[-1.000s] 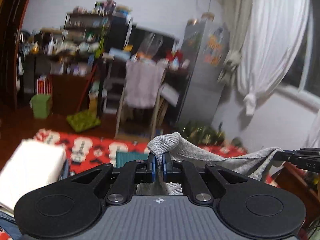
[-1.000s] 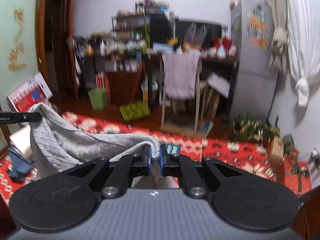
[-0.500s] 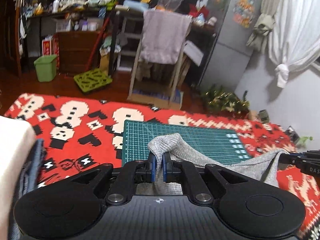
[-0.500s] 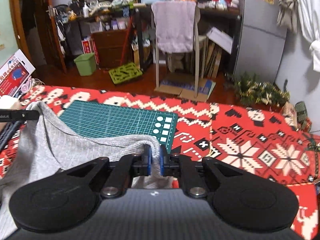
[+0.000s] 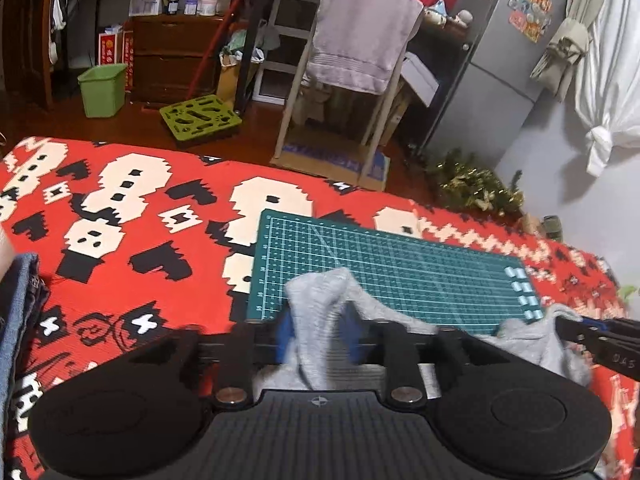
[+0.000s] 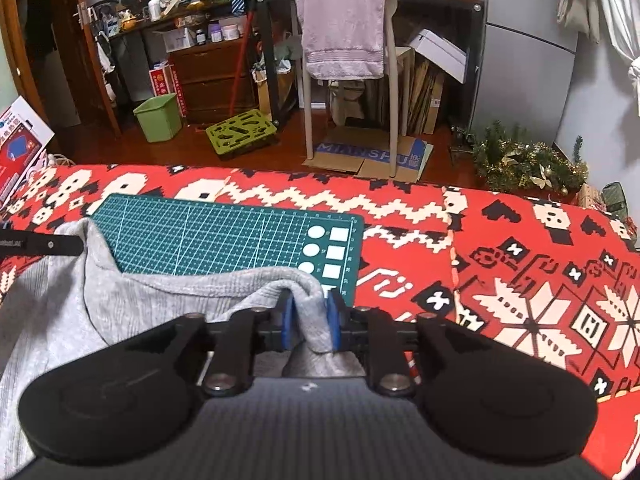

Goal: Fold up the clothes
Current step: 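Lay the grey shirt flat on the mat and open both tools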

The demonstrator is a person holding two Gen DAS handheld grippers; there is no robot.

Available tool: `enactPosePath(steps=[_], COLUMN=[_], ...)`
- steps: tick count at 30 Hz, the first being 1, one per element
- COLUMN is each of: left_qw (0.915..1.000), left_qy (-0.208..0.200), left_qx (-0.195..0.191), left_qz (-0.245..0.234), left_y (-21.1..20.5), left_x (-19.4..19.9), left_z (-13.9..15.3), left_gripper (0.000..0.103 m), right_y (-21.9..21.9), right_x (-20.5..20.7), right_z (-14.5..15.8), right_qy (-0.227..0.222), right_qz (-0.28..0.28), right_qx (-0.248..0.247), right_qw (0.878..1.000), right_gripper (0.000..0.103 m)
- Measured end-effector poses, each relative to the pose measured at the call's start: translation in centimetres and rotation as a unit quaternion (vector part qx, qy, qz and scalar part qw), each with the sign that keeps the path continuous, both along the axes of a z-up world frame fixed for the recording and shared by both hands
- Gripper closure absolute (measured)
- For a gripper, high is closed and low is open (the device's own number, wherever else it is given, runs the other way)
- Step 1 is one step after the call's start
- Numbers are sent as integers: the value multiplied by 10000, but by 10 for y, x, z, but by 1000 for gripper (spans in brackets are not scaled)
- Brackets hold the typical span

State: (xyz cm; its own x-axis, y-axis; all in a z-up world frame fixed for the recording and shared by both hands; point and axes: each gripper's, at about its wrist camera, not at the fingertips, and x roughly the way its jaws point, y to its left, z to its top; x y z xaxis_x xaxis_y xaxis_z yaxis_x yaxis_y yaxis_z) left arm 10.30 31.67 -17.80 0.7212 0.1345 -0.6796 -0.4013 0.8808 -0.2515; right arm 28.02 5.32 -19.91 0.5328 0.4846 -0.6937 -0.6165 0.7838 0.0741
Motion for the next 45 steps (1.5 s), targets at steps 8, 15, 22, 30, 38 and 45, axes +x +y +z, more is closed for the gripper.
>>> enactPosePath(steps=[8, 15, 22, 30, 38, 45], left_qw=[9994, 9991, 9995, 9991, 9995, 9992], left_qy=[-340, -407, -233, -15, -63, 14], left_qx=[-25, 2, 109, 362, 307, 391], left_qz=[-38, -66, -200, -221, -23, 110], left_y=[-9, -28, -59, -89, -90, -88], left_x=[-32, -84, -138, -185, -205, -212], left_z=[24, 37, 24, 9, 9, 10], left_gripper=[44, 44, 44, 44, 44, 44], right_y=[-45, -108, -155, -168, -158, -194], right_x=[-27, -82, -144, -188, -198, -171], right_z=[45, 61, 30, 2, 4, 16], right_qy=[-75, -128, 95, 282, 69, -88], right_qz=[-236, -495, -655, -747, -665, -1119], right_qx=[579, 456, -98, -241, -390, -379], right_qw=[9980, 9977, 9978, 9965, 9970, 9930], right_gripper=[53, 54, 73, 87, 100, 101])
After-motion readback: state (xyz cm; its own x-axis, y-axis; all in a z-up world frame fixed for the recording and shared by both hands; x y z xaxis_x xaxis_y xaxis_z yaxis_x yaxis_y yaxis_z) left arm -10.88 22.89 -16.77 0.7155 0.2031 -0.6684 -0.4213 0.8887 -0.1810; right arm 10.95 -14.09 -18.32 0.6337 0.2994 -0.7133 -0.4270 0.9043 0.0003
